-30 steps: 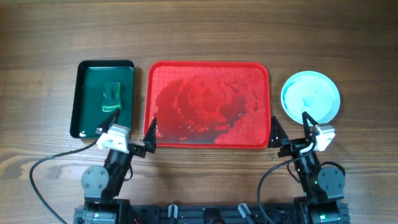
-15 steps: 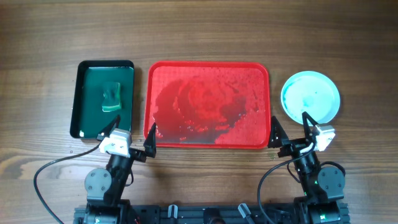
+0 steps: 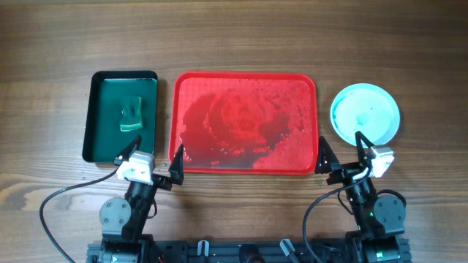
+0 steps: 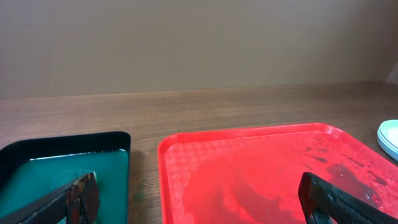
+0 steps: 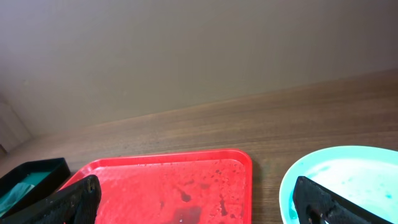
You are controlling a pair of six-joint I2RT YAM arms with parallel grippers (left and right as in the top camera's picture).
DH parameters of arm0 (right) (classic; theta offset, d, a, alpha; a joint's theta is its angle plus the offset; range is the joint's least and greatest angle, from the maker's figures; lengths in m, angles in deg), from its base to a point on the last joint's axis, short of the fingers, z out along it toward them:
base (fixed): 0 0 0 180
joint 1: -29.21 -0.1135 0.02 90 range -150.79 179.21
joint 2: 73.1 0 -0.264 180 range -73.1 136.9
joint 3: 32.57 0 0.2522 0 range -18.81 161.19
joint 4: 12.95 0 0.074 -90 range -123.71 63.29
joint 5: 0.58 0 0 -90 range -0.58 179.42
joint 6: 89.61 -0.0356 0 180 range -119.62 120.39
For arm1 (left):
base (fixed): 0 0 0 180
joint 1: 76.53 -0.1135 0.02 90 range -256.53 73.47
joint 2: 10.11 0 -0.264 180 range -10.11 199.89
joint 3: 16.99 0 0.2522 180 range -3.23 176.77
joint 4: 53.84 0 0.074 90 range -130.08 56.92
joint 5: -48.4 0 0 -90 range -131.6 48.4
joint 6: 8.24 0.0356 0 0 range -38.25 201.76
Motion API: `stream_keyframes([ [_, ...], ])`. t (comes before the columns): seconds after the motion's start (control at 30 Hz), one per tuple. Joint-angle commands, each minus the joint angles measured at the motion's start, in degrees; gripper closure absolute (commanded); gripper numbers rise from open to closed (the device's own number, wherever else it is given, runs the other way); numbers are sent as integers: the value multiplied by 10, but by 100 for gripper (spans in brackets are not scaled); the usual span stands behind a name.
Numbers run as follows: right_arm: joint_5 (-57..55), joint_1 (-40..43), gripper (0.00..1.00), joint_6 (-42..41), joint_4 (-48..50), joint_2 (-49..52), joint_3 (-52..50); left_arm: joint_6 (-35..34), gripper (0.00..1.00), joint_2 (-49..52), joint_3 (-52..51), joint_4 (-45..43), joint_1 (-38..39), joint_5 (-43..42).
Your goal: Clean dirty plates on tray and stack at the side
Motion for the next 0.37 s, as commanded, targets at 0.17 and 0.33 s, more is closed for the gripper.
stream_keyframes([
  [0.17, 9, 0, 0, -4, 2, -5, -1, 5, 0, -6, -3, 3, 2, 8],
  [0.33, 9, 0, 1, -4, 2, -5, -1, 5, 0, -6, -3, 3, 2, 8],
])
